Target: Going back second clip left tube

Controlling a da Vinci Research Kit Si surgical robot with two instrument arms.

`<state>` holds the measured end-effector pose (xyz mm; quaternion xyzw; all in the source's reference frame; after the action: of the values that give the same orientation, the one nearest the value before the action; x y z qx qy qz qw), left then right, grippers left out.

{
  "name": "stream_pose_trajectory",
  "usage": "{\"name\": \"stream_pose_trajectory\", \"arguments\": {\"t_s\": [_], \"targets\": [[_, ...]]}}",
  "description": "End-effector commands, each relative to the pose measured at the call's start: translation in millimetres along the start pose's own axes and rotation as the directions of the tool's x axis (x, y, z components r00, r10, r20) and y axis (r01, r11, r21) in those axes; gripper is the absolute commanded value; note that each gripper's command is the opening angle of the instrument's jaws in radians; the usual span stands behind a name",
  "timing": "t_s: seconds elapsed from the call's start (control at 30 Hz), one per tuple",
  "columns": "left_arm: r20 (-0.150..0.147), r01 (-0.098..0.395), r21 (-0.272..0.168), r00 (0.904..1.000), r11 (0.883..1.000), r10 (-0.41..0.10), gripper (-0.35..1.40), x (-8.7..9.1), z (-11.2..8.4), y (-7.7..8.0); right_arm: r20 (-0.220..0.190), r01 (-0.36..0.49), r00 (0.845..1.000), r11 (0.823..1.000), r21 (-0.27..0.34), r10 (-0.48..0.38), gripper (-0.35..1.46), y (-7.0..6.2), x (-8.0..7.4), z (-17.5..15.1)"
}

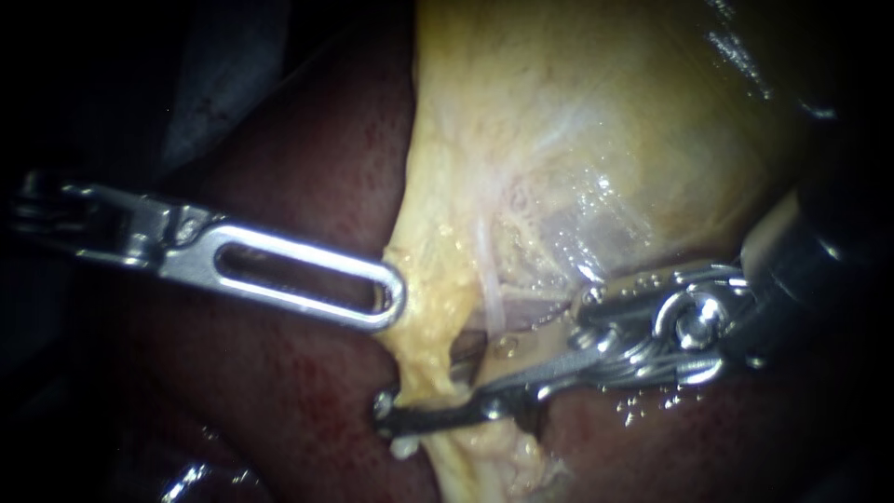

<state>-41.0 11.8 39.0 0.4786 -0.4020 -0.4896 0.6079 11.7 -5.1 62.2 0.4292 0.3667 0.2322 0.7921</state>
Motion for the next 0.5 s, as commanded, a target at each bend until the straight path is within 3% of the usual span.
{"name": "stream_pose_trajectory", "arguments": {"t_s": [0.03, 0.4, 0.5], "targets": [[0.0, 0.0, 0.0, 1.0, 1.0, 0.0, -0.35, 0.0, 0.0, 0.0, 0.0, 0.0, 1.0, 1.0, 0.0, 0.0, -0.35, 0.0, 0.0, 0.0], [0.0, 0.0, 0.0, 1.0, 1.0, 0.0, -0.35, -0.1, -0.1, 0.1, 0.0, 0.001, 1.0, 1.0, 0.0, -0.001, -0.34, 0.1, -0.1, 0.1], [0.0, 0.0, 0.0, 1.0, 1.0, 0.0, -0.35, -0.1, -0.1, 0.1, 0.002, 0.001, 1.0, 1.0, 0.002, -0.001, 0.01, 0.1, -0.1, 0.1]]}}
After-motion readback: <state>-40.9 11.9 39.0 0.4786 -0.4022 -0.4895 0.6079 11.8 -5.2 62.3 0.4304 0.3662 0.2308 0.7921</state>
